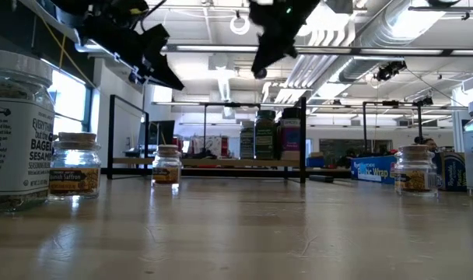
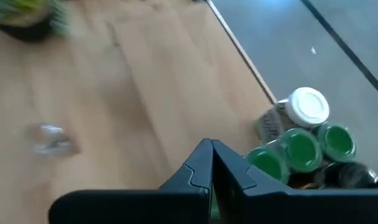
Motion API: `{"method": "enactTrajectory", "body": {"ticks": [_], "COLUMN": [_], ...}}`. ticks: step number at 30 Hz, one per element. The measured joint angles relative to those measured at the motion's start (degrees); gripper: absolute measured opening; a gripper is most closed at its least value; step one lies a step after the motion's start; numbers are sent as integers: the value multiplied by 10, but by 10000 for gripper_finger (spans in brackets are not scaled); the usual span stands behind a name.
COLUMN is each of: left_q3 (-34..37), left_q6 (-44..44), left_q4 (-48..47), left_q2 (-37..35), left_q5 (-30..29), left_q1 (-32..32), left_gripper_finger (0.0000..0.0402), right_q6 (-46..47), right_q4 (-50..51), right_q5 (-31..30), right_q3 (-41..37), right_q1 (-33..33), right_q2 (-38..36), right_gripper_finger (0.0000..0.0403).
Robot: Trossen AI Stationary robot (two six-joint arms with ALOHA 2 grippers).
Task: Shelf spices
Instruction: Adjust green seasoning bottles on the shelf
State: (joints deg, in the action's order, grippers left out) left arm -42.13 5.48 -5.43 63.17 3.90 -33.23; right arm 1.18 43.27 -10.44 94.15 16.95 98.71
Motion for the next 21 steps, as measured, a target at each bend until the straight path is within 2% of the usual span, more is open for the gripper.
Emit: {"method": "enactTrajectory", "body": {"ticks": [3, 9, 21], "left_q3": [9, 19, 21], "left_q6": [1, 7, 8], "left_q4": [-1, -6, -6], "left_q2": [-11, -16, -16], "left_q5": [-1, -1, -1], "left_q1": [6, 11, 11], "left_gripper_finger": [0, 0, 0], "right_q6": [-25, -5, -1], "right_q4": [18, 55, 101], "right_q5": [21, 25, 18], "right_q3": [40, 91, 90], "right_q1": [33, 86, 104], "right_q2": [55, 120, 127], "right_gripper_finger": [0, 0, 0]}}
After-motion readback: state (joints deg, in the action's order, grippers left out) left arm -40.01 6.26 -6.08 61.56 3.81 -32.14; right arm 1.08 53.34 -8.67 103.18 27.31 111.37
